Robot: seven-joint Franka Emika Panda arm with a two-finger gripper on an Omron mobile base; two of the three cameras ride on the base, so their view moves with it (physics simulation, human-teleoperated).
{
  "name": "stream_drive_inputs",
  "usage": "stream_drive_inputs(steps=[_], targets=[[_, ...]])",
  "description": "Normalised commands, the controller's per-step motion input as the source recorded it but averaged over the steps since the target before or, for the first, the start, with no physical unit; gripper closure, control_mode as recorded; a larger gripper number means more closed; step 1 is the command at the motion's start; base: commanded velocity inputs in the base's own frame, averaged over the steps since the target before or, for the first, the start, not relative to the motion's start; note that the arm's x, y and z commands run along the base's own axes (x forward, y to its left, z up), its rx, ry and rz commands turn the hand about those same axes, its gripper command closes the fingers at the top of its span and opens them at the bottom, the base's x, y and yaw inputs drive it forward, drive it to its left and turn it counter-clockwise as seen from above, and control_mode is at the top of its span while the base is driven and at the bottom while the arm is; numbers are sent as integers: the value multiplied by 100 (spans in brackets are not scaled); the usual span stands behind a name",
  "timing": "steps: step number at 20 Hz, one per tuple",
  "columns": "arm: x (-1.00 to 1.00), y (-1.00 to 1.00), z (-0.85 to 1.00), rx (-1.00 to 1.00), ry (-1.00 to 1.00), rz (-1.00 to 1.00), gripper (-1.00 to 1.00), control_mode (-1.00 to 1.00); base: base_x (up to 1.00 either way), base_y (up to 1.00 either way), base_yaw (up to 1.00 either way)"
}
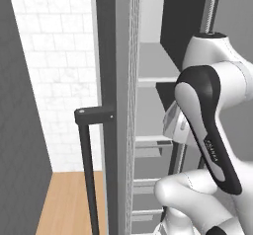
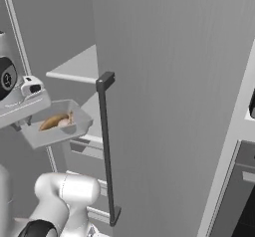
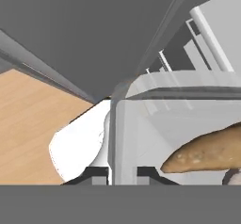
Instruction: Take the meat container that has the chicken drumstick and place it on the second highest rack of the freezer. Then take the vegetable container that has the garlic and sweet potato and place it on the highest rack of the freezer.
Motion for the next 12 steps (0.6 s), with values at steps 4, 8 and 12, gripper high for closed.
stream_drive_inputs(steps=[4, 8, 12], targets=[[65, 31, 13, -10, -17, 9, 100, -100, 0, 0, 0], [86, 14, 34, -11, -25, 26, 100, -100, 0, 0, 0], [100, 0, 30, 0, -6, 27, 100, -100, 0, 0, 0]])
